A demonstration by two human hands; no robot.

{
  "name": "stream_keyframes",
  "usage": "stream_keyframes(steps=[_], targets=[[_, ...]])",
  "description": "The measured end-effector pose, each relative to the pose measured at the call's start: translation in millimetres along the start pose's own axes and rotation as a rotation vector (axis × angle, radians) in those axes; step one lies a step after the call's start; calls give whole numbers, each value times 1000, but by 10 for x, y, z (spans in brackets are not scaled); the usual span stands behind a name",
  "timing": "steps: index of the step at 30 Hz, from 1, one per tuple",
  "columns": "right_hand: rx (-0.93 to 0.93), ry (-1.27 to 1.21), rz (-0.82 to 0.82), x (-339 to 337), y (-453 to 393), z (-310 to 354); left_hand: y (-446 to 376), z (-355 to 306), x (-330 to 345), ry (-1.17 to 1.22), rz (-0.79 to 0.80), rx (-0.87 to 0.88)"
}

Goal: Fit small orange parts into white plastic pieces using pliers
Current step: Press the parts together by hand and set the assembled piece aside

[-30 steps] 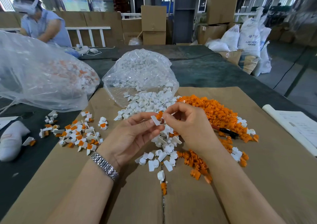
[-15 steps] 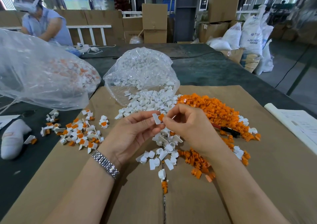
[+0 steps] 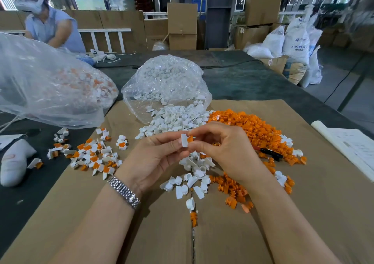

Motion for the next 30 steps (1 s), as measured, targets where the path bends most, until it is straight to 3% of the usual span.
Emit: stream_keyframes(steps=[12,30], targets=[[-194,298,-71,20,12,160,5,-13,-33,-67,-62,6],[-64,261,-30,16,-6,22,-11,-33,-114,-107,-117,38]])
Point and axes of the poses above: each hand's wrist, its own y-axis away from the middle knuckle, its own x-axis out of the palm, z = x × y, the point moved 10 cm from there along -y, towards the middle knuckle, and after that the axes turned 4 degrees about -z, right-handed, at the moved point
